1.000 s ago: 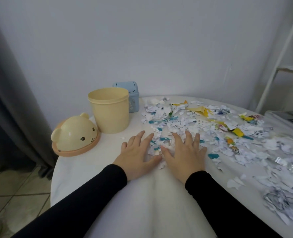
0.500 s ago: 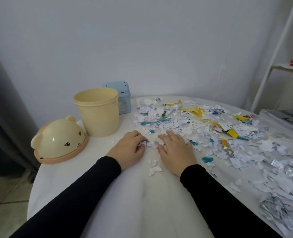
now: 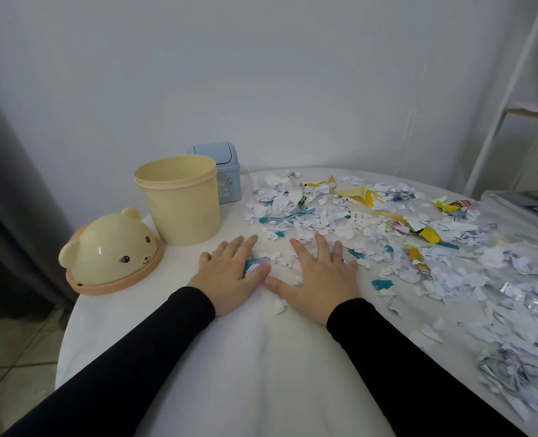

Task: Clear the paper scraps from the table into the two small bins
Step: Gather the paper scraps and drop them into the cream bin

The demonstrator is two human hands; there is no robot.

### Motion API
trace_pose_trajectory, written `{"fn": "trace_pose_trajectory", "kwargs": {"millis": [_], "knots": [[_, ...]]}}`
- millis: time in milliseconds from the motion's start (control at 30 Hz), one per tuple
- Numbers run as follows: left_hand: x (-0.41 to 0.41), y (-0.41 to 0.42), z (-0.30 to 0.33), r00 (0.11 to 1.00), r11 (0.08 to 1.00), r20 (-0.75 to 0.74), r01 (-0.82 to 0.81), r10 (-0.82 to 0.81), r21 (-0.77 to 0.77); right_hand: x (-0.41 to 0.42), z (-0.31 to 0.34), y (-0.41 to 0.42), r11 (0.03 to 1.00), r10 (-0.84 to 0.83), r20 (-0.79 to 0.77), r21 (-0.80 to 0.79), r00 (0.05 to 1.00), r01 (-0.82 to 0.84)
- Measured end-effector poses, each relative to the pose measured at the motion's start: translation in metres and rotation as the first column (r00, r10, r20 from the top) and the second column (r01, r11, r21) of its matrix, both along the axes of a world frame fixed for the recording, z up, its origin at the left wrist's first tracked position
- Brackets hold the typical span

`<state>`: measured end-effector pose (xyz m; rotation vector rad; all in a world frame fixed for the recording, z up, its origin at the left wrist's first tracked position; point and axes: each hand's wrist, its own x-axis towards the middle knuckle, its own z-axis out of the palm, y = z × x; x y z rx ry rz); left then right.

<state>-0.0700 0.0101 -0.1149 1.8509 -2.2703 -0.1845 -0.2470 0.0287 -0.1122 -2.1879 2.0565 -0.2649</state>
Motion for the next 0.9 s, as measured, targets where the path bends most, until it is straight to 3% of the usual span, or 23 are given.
{"fn": "trace_pose_trajectory", "kwargs": {"millis": [167, 333, 600, 767, 900], "knots": [[-0.006, -0.009, 0.003, 0.988, 0.985, -0.018, 0.149, -0.151, -0.086, -0.001, 0.002, -0.014, 0.995, 0.042, -0.018, -0.089, 0.999, -0.044], [-0.007, -0.008, 0.002, 0.979, 0.969, -0.073, 0.174, -0.189, -0.177, 0.001, 0.005, -0.012, 0.974, 0.101, -0.03, -0.202, 0.994, -0.105], [-0.02, 0.003, 0.014, 0.983, 0.967, 0.14, 0.149, -0.121, -0.208, 0.005, 0.009, -0.008, 0.974, 0.107, -0.016, -0.197, 0.994, -0.108], [-0.019, 0.005, 0.014, 0.992, 0.968, 0.077, 0.116, -0.101, -0.22, 0.006, 0.012, -0.004, 0.972, 0.081, 0.048, -0.223, 0.996, -0.069], [-0.016, 0.005, 0.011, 0.992, 0.96, -0.041, 0.102, -0.116, -0.262, 0.005, 0.011, -0.004, 0.935, 0.064, 0.125, -0.354, 0.99, -0.016]]}}
